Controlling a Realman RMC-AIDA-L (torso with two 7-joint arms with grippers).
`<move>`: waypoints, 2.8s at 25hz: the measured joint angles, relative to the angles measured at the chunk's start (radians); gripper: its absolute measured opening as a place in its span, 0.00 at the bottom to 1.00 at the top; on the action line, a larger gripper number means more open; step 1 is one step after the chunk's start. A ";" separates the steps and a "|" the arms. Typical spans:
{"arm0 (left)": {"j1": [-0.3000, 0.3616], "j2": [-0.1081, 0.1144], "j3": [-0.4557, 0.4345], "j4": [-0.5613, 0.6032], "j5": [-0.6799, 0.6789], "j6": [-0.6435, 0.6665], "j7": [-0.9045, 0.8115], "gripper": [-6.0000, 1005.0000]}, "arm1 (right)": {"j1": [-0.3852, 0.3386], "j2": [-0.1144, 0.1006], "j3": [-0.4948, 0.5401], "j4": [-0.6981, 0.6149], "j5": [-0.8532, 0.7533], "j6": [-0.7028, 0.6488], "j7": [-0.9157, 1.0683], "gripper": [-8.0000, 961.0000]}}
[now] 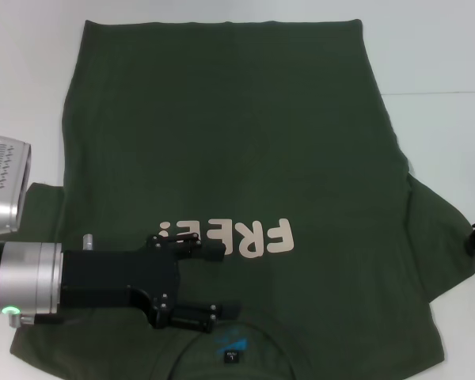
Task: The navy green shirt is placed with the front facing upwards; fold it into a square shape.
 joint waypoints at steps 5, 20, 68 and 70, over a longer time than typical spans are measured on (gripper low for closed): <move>0.001 0.000 -0.001 0.000 0.000 0.001 0.000 0.90 | -0.008 -0.012 0.010 -0.015 -0.042 0.026 0.008 0.04; -0.002 -0.003 -0.004 0.000 0.000 0.005 -0.004 0.90 | -0.018 -0.010 0.048 -0.034 -0.057 0.118 -0.016 0.03; 0.001 -0.001 -0.007 -0.001 -0.016 -0.011 0.000 0.90 | 0.095 0.056 -0.274 0.032 0.387 0.081 -0.156 0.22; 0.002 -0.002 -0.007 -0.001 -0.016 -0.011 0.000 0.90 | 0.089 0.051 -0.273 0.025 0.424 0.076 -0.174 0.26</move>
